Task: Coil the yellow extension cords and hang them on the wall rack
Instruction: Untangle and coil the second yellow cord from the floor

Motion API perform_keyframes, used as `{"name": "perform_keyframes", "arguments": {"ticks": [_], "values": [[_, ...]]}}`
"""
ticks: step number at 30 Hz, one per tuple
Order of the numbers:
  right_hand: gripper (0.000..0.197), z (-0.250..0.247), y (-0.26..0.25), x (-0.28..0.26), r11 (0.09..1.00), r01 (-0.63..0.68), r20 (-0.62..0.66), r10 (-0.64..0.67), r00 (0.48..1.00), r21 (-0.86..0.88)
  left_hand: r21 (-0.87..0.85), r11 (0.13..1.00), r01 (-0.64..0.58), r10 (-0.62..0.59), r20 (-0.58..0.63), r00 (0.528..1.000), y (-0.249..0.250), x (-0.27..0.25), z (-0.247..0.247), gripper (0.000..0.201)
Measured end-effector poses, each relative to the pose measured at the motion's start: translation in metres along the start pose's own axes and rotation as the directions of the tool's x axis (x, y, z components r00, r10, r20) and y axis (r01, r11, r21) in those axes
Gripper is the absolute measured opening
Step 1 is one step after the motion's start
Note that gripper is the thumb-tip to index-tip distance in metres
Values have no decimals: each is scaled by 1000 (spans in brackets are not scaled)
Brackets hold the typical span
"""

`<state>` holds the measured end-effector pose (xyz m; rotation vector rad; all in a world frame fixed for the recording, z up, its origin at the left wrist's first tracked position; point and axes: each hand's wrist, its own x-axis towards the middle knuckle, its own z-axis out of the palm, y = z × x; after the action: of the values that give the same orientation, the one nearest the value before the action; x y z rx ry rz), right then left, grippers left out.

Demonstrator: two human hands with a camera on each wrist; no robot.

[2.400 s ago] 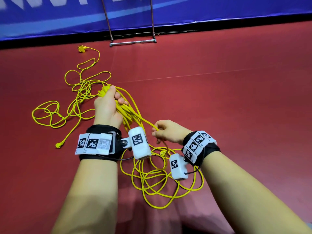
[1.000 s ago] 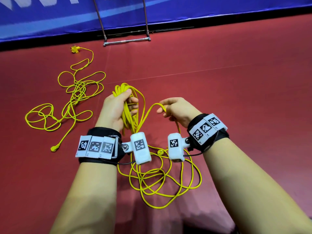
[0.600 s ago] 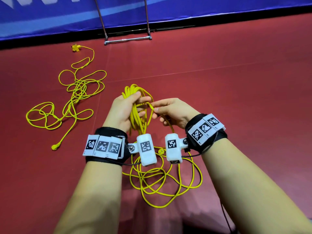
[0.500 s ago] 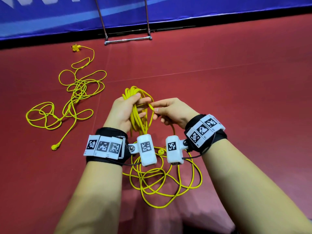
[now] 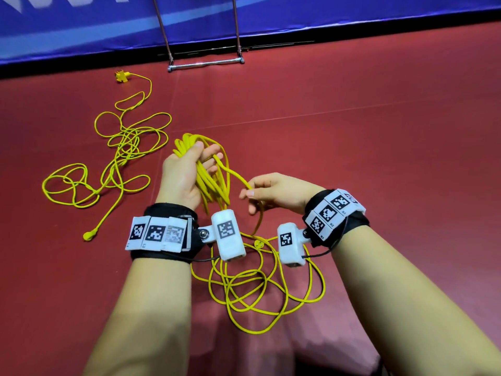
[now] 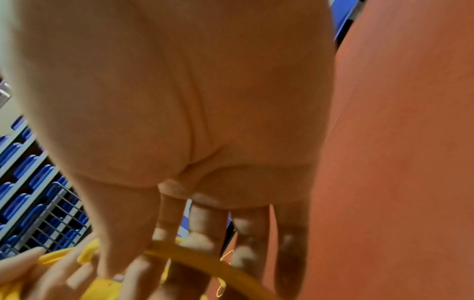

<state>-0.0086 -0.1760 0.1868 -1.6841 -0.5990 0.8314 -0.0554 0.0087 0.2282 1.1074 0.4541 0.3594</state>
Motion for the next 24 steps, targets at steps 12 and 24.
{"name": "perform_keyframes", "arguments": {"ticks": [12,24], "values": [[9,-14,-17,10,982,141,-524,-53,850,129,110,993,34,-29,-43,999,2,5,-12,17],[20,2,-30,13,832,173,-403,66,913,527,180,975,127,-151,127,980,-20,-8,13,21]]}}
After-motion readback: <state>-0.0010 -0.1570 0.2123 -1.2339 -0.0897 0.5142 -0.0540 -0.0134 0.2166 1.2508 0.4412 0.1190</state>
